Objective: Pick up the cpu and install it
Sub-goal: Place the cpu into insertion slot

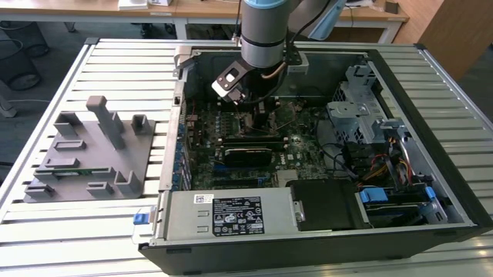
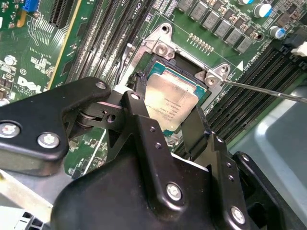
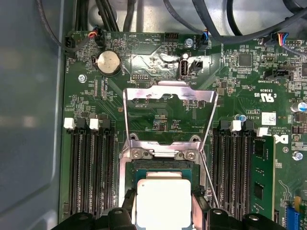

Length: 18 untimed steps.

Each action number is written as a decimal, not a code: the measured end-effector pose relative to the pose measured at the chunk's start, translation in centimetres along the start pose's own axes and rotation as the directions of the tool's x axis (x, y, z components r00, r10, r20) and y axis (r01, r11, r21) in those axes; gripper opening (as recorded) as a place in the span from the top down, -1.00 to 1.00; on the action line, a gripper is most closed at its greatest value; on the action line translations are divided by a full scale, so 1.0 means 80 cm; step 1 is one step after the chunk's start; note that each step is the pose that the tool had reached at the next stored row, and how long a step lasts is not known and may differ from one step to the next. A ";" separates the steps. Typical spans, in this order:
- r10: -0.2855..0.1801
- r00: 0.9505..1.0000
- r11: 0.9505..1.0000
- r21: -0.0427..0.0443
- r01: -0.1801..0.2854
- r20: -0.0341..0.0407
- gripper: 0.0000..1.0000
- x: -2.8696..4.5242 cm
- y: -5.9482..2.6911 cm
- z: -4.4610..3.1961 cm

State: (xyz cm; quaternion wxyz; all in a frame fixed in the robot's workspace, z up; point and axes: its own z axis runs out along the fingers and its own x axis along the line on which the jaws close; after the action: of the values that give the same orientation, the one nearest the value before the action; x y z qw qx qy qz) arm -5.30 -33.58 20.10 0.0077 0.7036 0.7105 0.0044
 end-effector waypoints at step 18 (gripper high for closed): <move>0.009 1.000 1.000 0.000 -0.009 0.000 -0.08 0.0000 0.001 0.0076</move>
State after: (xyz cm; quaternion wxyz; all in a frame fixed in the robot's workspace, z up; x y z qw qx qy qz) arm -5.22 -33.58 19.49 0.0077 0.7067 0.7074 0.0044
